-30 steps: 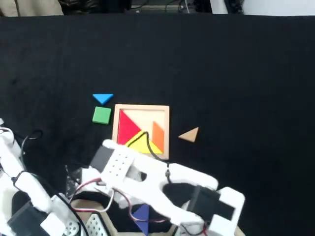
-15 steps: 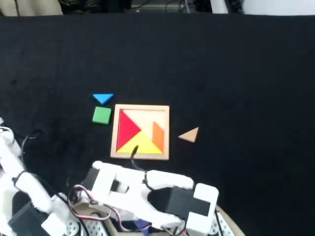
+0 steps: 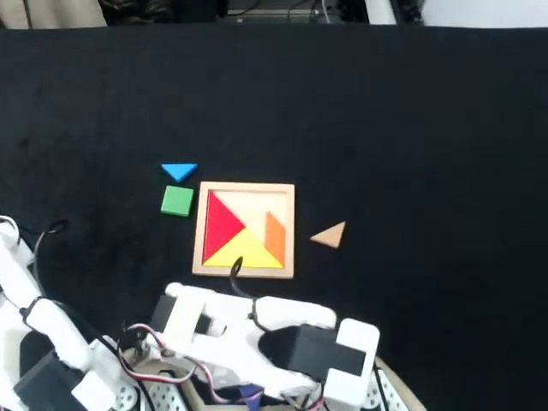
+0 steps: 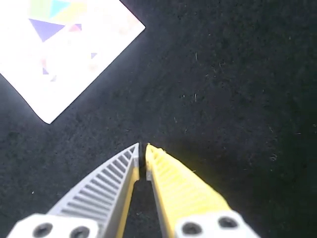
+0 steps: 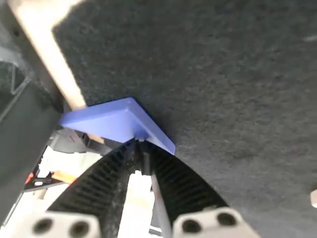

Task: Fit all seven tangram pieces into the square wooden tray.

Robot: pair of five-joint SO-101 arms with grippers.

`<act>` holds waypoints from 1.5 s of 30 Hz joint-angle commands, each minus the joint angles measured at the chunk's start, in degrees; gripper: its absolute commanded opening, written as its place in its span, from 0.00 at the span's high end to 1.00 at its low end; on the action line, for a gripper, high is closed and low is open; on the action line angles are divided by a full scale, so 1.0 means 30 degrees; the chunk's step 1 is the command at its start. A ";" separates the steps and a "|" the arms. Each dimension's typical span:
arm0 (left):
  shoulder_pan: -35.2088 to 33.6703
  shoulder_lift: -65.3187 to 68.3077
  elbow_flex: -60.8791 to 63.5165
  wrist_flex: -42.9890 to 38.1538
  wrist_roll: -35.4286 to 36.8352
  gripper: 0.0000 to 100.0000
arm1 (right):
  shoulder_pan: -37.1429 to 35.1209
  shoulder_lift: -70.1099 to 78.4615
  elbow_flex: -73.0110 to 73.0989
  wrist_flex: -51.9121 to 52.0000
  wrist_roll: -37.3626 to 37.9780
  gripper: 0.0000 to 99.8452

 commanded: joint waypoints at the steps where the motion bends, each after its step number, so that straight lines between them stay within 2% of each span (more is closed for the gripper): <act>1: -0.0132 -0.0527 -0.1158 -0.0088 0.0117 0.96 | 0.2930 0.0044 -0.0689 -0.0879 0.0322 0.99; 5: -0.0073 -0.0527 -0.1158 -0.0088 0.0117 0.96 | 0.5333 -0.0103 -0.1919 -0.0821 0.0352 0.99; 13: -0.0220 -0.0527 -0.1128 -0.0088 0.0059 0.96 | 0.8440 -0.0132 -0.4059 -0.0176 0.1963 0.99; 15: -0.0220 -0.0527 -0.1128 -0.0088 0.0059 0.96 | 0.7883 -0.0190 -0.4674 0.1407 0.1993 0.99; 20: -0.0220 -0.0527 -0.1333 -0.0088 0.0176 0.96 | 0.4777 -0.1861 -0.4674 0.3868 0.1905 0.99; 26: -0.0249 -0.0557 -0.1568 -0.0117 0.1231 0.96 | 0.2374 -0.2095 -0.3062 0.4278 0.0557 0.99; 36: -0.0044 -0.0557 -0.2154 -0.0088 0.2139 0.96 | 0.0908 0.3092 -0.3297 0.3692 0.0264 0.99; 45: -0.0044 -0.0557 -0.2095 -0.0117 0.2081 0.96 | 0.1377 0.4996 -0.5026 0.3077 -0.0381 0.99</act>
